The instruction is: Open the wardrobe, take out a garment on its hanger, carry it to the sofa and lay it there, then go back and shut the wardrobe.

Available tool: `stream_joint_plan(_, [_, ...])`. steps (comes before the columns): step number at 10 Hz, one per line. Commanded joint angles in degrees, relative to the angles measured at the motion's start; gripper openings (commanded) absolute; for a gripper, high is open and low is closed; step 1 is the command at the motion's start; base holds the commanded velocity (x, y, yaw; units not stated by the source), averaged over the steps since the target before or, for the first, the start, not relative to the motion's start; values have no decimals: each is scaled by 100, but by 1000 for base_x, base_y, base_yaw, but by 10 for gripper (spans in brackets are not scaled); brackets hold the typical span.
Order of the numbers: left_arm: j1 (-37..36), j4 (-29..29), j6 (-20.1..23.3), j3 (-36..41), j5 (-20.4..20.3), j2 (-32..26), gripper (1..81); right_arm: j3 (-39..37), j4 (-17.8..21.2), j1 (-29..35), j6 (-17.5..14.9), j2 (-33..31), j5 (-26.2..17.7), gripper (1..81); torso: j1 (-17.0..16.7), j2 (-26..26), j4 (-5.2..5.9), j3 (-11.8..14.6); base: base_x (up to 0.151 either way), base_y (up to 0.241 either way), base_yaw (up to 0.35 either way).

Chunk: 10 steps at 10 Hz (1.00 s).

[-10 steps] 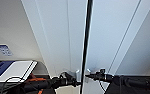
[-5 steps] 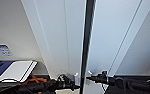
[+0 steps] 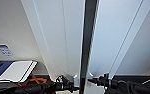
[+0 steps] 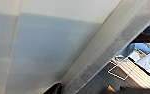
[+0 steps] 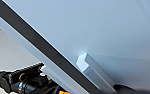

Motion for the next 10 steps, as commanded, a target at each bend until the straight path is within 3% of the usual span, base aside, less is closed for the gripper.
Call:
stream_joint_plan(1, [-490,-199,39,1458,-535,477,811,677,-193,450,175,199,-1515,811,0,0,0,0,0,0,0])
stream_joint_plan(7, [37,47,39,1730,-254,434,811,906,-404,205,166,-73,-1640,811,0,0,0,2,0,0,0])
stream_joint_plan(10, [143,100,39,2240,-254,-5,811,1065,-421,134,166,-311,-1640,811,0,0,0,2,0,0,0])
